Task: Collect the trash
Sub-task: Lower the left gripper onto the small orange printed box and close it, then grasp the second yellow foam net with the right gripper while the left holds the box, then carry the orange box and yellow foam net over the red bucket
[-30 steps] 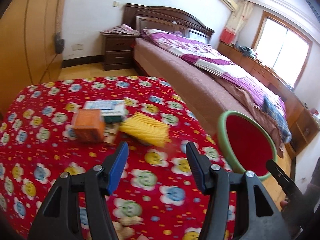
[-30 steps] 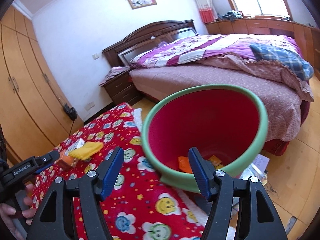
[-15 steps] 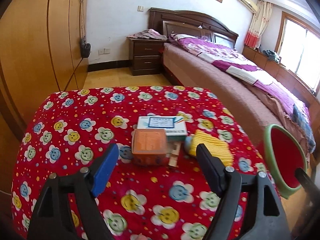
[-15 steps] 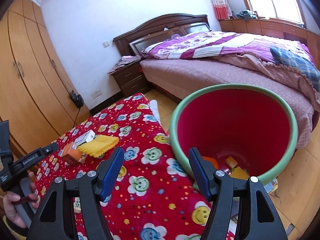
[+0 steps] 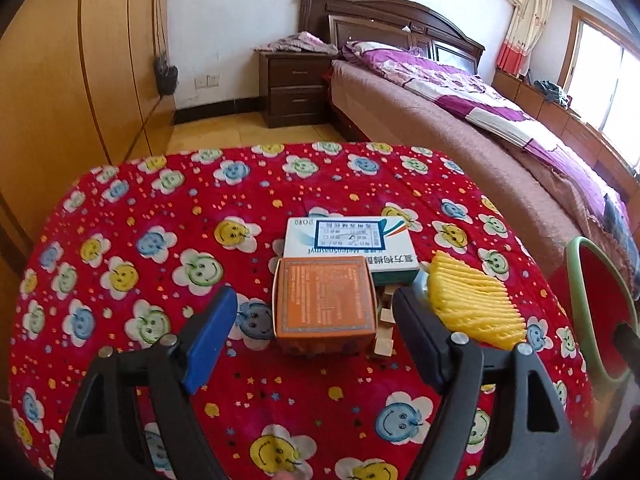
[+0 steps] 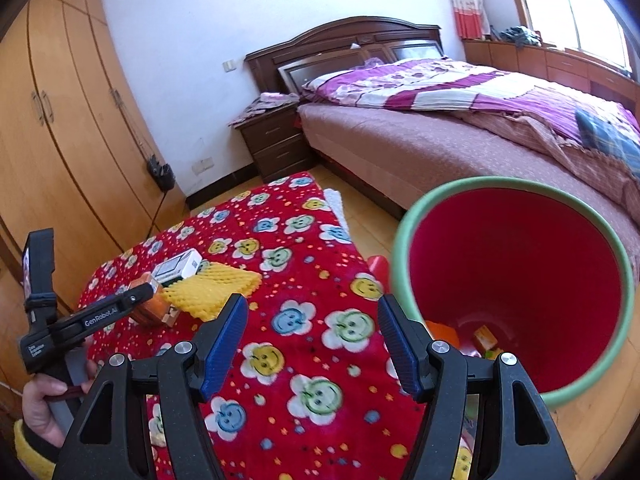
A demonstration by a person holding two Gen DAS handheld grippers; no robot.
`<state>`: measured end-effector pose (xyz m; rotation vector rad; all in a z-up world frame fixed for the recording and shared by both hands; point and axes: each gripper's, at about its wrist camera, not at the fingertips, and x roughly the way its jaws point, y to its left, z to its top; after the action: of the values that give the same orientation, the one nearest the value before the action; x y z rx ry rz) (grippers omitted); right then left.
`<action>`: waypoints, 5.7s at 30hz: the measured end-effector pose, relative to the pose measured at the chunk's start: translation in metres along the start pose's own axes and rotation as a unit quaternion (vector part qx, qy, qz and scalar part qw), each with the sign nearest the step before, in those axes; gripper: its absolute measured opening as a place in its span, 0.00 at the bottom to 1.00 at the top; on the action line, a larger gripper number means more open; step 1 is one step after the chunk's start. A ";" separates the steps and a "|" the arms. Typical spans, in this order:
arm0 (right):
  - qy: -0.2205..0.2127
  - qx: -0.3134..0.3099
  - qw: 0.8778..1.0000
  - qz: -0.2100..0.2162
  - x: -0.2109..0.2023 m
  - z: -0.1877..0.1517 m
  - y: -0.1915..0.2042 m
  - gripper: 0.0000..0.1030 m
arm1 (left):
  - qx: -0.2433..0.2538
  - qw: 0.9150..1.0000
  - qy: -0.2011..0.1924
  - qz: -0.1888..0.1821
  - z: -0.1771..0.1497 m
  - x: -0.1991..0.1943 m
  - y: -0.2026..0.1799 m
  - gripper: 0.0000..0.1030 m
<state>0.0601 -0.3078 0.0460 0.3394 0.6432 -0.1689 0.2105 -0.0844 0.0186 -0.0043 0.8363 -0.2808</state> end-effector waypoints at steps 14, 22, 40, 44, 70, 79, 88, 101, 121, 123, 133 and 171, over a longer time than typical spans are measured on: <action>0.056 -0.055 0.996 0.032 0.059 0.012 0.038 0.67 | -0.050 0.998 0.002 -0.028 -0.006 0.010 0.021 0.52; 0.106 -0.099 0.988 0.058 0.097 0.015 0.060 0.67 | -0.051 0.998 -0.004 -0.039 -0.007 0.009 0.025 0.52; 0.088 -0.073 0.988 0.104 0.100 0.009 0.069 0.13 | -0.056 0.997 -0.010 -0.058 -0.012 -0.004 0.029 0.52; 0.066 -0.058 0.991 0.101 0.085 0.009 0.062 0.11 | -0.055 0.996 -0.015 -0.063 -0.013 -0.010 0.026 0.52; -0.048 0.016 0.997 0.063 -0.042 -0.008 0.007 0.10 | -0.026 0.993 -0.053 -0.102 -0.025 -0.088 -0.015 0.52; -0.057 0.031 0.995 0.074 -0.058 -0.016 -0.008 0.10 | -0.024 0.993 -0.047 -0.105 -0.040 -0.106 -0.027 0.52; -0.071 0.049 0.993 0.078 -0.073 -0.020 -0.029 0.10 | -0.010 0.993 -0.044 -0.110 -0.048 -0.117 -0.046 0.52; -0.085 0.076 0.991 0.071 -0.089 -0.027 -0.052 0.10 | 0.009 0.992 -0.038 -0.120 -0.054 -0.122 -0.070 0.52; -0.098 0.107 0.988 0.059 -0.099 -0.030 -0.080 0.10 | 0.024 0.989 -0.028 -0.142 -0.056 -0.118 -0.098 0.52; -0.099 0.110 0.987 0.057 -0.099 -0.031 -0.082 0.10 | 0.027 0.989 -0.027 -0.145 -0.055 -0.116 -0.102 0.52; -0.106 0.132 0.985 0.046 -0.103 -0.032 -0.099 0.10 | 0.046 0.986 -0.023 -0.156 -0.054 -0.107 -0.127 0.52; -0.108 0.205 0.972 -0.044 -0.096 -0.050 -0.184 0.10 | 0.178 0.960 0.024 -0.217 -0.057 -0.032 -0.276 0.52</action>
<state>-0.0908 -0.4565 0.0200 0.6809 0.4035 -0.4217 0.0810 -0.3367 0.0354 0.1583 0.8186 -0.8454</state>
